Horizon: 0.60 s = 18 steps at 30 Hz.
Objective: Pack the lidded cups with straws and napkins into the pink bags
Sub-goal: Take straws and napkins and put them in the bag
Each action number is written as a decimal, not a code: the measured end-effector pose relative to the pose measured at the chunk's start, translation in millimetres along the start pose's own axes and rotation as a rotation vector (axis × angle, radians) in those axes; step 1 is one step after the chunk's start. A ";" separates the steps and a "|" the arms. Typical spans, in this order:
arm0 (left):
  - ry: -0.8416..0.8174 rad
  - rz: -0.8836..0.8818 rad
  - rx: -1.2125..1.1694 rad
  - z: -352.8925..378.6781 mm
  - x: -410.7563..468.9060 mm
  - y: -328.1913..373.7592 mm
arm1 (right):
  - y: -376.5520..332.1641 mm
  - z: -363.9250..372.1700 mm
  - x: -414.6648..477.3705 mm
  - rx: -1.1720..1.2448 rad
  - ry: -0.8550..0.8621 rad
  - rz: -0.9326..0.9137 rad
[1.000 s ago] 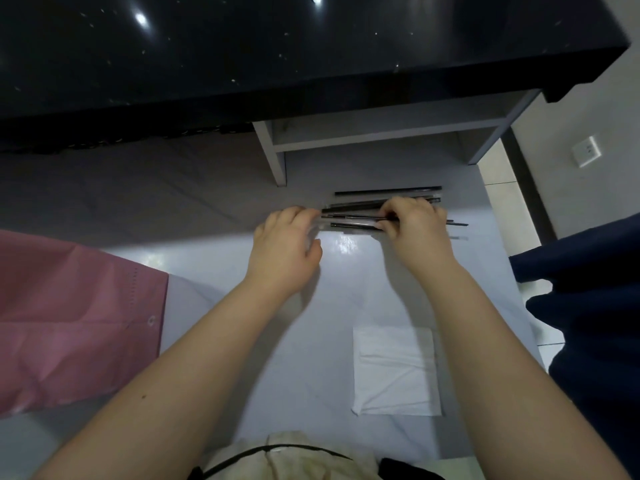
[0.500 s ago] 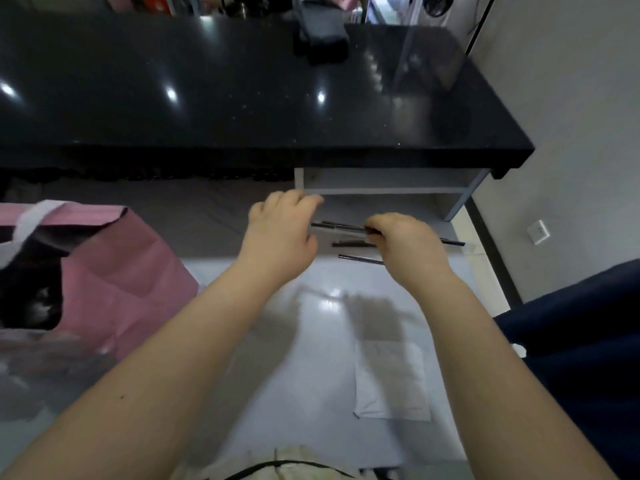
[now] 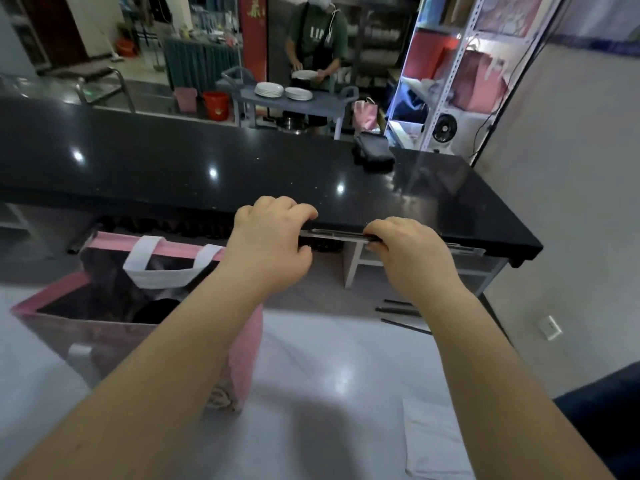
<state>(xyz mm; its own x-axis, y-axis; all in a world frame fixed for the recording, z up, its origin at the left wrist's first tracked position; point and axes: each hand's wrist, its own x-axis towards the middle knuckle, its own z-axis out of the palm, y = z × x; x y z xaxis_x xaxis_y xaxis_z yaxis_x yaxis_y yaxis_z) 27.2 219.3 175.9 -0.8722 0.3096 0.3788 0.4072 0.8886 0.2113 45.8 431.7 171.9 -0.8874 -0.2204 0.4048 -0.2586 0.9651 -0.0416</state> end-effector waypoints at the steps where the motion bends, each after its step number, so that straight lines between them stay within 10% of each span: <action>1: 0.003 -0.005 -0.001 -6.3 -4.5 -10.7 | -9.1 -1.0 3.3 0.008 -0.002 0.017; 18: -0.158 -0.140 -0.234 -65.3 -89.9 -234.0 | -214.1 5.2 62.0 0.340 0.074 0.055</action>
<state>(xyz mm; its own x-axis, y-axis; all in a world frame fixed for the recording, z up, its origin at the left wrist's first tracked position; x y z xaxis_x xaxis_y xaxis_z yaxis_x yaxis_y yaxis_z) 28.0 -38.6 151.2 -0.9482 0.2544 0.1903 0.3151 0.8301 0.4601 44.2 210.7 201.2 -0.8767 -0.1463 0.4582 -0.3342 0.8704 -0.3616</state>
